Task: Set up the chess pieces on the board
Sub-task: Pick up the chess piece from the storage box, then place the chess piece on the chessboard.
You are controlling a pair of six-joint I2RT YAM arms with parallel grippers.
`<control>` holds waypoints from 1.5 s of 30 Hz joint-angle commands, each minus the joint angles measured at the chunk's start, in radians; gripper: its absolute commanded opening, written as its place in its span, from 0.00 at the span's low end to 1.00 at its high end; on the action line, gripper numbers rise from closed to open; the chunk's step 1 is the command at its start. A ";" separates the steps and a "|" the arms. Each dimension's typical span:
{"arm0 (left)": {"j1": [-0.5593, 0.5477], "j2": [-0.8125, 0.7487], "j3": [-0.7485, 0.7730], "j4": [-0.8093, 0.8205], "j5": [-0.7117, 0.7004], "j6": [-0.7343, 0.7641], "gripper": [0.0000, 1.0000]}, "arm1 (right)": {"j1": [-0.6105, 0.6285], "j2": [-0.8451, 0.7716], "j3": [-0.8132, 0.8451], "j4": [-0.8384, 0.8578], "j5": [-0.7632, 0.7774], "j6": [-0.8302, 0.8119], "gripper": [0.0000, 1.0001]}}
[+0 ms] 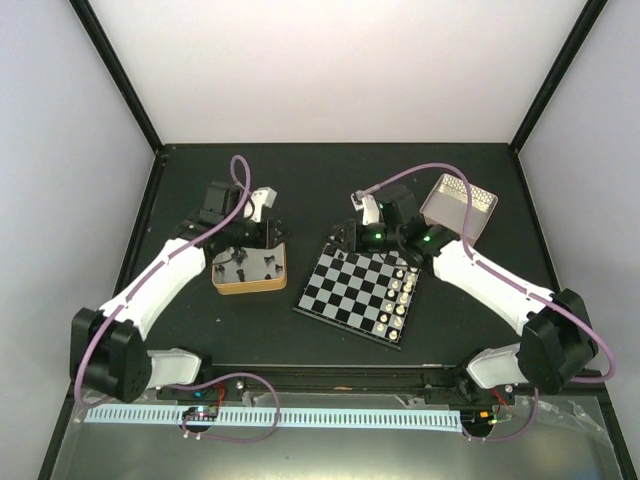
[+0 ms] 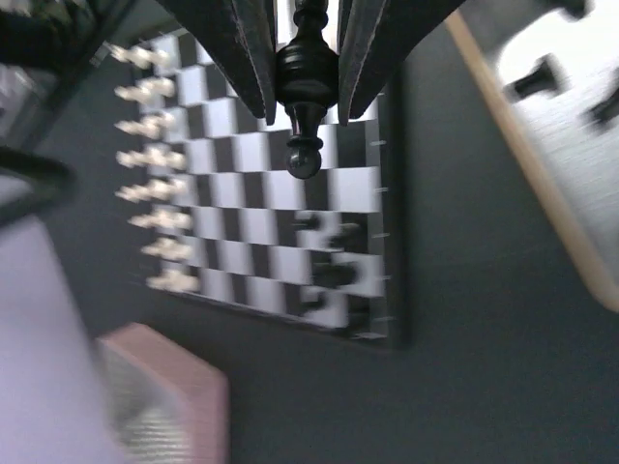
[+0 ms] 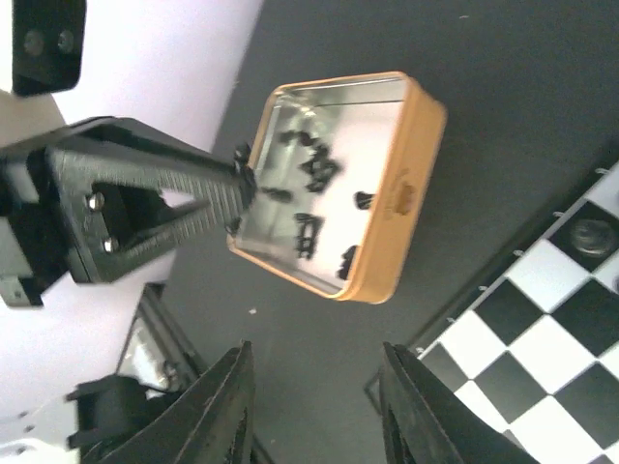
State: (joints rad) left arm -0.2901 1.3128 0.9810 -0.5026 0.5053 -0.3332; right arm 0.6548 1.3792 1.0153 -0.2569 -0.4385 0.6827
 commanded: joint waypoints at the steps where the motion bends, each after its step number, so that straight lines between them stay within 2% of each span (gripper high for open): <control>1: -0.067 -0.103 -0.062 0.241 0.286 0.058 0.05 | -0.015 -0.016 0.059 0.072 -0.226 0.093 0.40; 5: -0.105 -0.121 -0.093 0.356 0.377 0.060 0.05 | -0.015 -0.042 0.064 0.140 -0.271 0.149 0.50; 11: -0.143 -0.118 -0.109 0.435 0.484 0.070 0.04 | -0.017 -0.062 0.076 0.103 -0.257 0.142 0.50; 15: -0.162 -0.111 -0.102 0.432 0.518 0.090 0.04 | -0.018 -0.061 0.073 0.097 -0.271 0.139 0.43; 23: -0.167 -0.110 -0.103 0.426 0.513 0.099 0.04 | -0.017 -0.058 0.067 0.101 -0.308 0.147 0.21; 31: -0.167 -0.111 -0.102 0.430 0.492 0.088 0.04 | -0.017 -0.063 0.042 0.103 -0.318 0.158 0.16; 37: -0.166 -0.107 -0.100 0.437 0.489 0.073 0.06 | -0.018 -0.063 0.034 0.109 -0.314 0.161 0.06; 40: -0.167 -0.103 -0.096 0.441 0.490 0.049 0.12 | -0.018 -0.072 0.029 0.132 -0.293 0.178 0.05; 45: -0.167 -0.094 -0.105 0.472 0.471 -0.035 0.42 | -0.020 -0.099 0.003 0.176 -0.217 0.227 0.04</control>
State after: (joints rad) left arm -0.4530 1.2079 0.8722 -0.0959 0.9871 -0.2996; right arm 0.6380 1.3228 1.0454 -0.1387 -0.7124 0.8635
